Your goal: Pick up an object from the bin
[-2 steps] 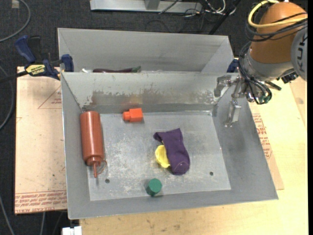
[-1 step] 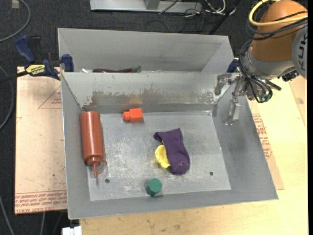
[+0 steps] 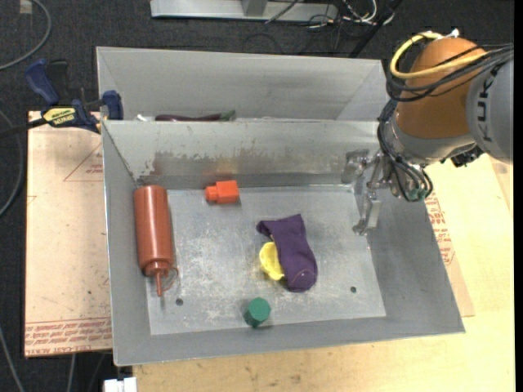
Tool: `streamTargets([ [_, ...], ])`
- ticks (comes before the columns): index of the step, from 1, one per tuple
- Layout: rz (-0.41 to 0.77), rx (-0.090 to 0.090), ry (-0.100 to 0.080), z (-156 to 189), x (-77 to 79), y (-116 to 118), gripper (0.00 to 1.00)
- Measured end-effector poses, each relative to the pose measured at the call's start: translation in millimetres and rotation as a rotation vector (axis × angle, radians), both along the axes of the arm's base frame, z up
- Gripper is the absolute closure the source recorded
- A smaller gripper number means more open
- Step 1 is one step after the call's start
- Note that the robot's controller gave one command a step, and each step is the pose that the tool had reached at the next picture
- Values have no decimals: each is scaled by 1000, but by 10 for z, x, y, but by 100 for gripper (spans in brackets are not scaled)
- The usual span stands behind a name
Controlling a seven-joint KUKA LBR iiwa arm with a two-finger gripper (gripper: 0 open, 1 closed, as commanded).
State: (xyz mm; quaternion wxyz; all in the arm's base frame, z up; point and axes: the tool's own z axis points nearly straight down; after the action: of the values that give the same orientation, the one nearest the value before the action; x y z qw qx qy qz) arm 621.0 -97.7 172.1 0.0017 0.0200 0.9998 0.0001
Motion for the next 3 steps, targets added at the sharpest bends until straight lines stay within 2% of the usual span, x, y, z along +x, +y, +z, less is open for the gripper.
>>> streamTargets([
  [1, -4, 3, 8, -216, -98, 171, 0],
  [2, 65, -1, -2, -236, -212, 434, 0],
  [3, 80, 3, 2, -403, -125, 661, 0],
])
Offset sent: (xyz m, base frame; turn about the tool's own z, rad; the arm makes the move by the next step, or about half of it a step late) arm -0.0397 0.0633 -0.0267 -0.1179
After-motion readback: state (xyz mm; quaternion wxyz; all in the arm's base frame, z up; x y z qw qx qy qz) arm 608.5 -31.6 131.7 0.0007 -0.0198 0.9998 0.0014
